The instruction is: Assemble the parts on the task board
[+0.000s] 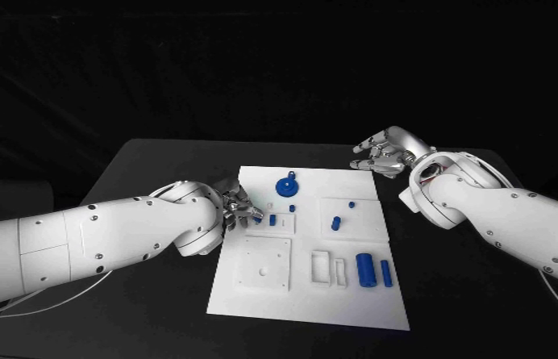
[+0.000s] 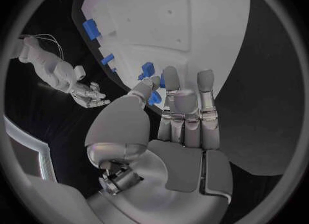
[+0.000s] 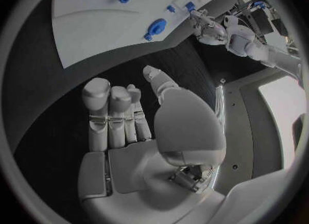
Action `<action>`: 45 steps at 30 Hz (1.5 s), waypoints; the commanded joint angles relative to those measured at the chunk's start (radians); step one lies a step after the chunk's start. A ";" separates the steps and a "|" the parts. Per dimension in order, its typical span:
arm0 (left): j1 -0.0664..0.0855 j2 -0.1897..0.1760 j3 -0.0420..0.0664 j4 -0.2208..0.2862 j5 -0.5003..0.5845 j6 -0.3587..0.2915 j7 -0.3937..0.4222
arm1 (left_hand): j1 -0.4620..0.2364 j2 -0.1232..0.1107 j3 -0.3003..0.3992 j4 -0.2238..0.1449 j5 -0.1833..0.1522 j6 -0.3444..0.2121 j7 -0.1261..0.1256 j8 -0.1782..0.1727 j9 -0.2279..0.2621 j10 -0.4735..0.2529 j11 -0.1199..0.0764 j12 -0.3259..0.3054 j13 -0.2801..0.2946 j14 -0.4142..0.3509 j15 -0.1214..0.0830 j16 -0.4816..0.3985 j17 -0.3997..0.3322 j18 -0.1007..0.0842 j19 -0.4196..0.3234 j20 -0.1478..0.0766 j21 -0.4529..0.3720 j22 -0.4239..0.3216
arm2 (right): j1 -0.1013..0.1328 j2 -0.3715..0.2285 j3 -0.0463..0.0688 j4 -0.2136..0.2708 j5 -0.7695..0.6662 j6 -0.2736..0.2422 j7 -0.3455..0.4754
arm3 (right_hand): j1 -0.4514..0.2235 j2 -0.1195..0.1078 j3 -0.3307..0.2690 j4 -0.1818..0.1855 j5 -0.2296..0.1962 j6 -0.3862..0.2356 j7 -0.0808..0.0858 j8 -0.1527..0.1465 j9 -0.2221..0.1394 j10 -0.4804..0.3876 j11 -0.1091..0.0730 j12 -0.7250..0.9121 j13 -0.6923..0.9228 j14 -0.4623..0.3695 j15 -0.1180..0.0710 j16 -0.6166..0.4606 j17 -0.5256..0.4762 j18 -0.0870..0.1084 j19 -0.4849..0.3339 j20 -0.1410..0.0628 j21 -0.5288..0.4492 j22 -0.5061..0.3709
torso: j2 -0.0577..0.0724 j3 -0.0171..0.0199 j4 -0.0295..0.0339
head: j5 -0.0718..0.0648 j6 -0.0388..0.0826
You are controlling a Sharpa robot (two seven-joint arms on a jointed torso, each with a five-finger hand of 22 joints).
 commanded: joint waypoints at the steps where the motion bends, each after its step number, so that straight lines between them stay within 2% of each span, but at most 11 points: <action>1: -0.005 0.001 -0.003 -0.001 -0.014 0.023 -0.016 | 0.015 0.001 0.036 -0.031 0.002 0.077 -0.070 -0.002 0.258 0.053 -0.008 0.003 0.000 -0.001 -0.004 0.005 0.002 0.007 0.002 0.000 0.006 0.019 | -0.001 -0.001 0.001 0.001 -0.002 0.010 0.004 | -0.011 0.000 -0.003 0.001 0.003 0.006 0.000 -0.005 -0.001 0.001 -0.006 -0.004 -0.001 0.001 -0.002 -0.004 -0.001 0.015 0.037 -0.001 -0.004 0.093 | 0.000 -0.0001 -0.0001 | -0.001 0.000; 21: -0.007 -0.006 -0.003 0.007 -0.021 0.036 -0.027 | 0.015 0.000 0.040 -0.037 0.015 0.080 -0.071 0.000 0.261 0.053 -0.008 0.007 0.001 0.000 -0.004 0.010 0.011 0.009 0.000 0.001 0.012 0.019 | -0.003 -0.002 0.001 -0.002 -0.002 0.008 0.005 | -0.013 0.000 -0.005 0.006 0.007 0.006 -0.001 -0.005 -0.001 0.001 -0.006 -0.004 -0.002 0.002 -0.003 -0.003 -0.001 0.015 0.038 -0.002 -0.005 0.093 | 0.000 0.0002 -0.0002 | 0.002 -0.004; 31: -0.008 -0.009 -0.003 0.010 -0.022 0.043 -0.029 | 0.012 0.000 0.044 -0.041 0.019 0.079 -0.071 0.002 0.264 0.053 -0.009 0.009 0.002 0.000 -0.004 0.013 0.015 0.010 -0.001 0.001 0.015 0.019 | -0.003 -0.001 0.001 -0.004 -0.002 0.009 0.005 | -0.012 0.000 -0.005 0.006 0.008 0.006 -0.001 -0.005 -0.001 0.002 -0.006 -0.003 -0.001 0.002 -0.003 -0.002 0.000 0.015 0.039 -0.002 -0.003 0.094 | 0.000 0.0004 0.0001 | -0.001 -0.001; 45: -0.008 -0.010 -0.003 0.012 -0.022 0.050 -0.031 | 0.012 0.000 0.044 -0.041 0.019 0.079 -0.071 0.002 0.264 0.053 -0.009 0.009 0.002 0.000 -0.004 0.013 0.015 0.010 -0.001 0.001 0.015 0.019 | -0.003 0.000 0.001 -0.007 -0.002 0.010 0.005 | -0.012 0.000 -0.005 0.006 0.008 0.006 -0.001 -0.005 -0.001 0.002 -0.006 -0.003 -0.001 0.002 -0.003 -0.002 0.000 0.015 0.039 -0.002 -0.003 0.094 | 0.000 0.0010 0.0001 | 0.003 -0.005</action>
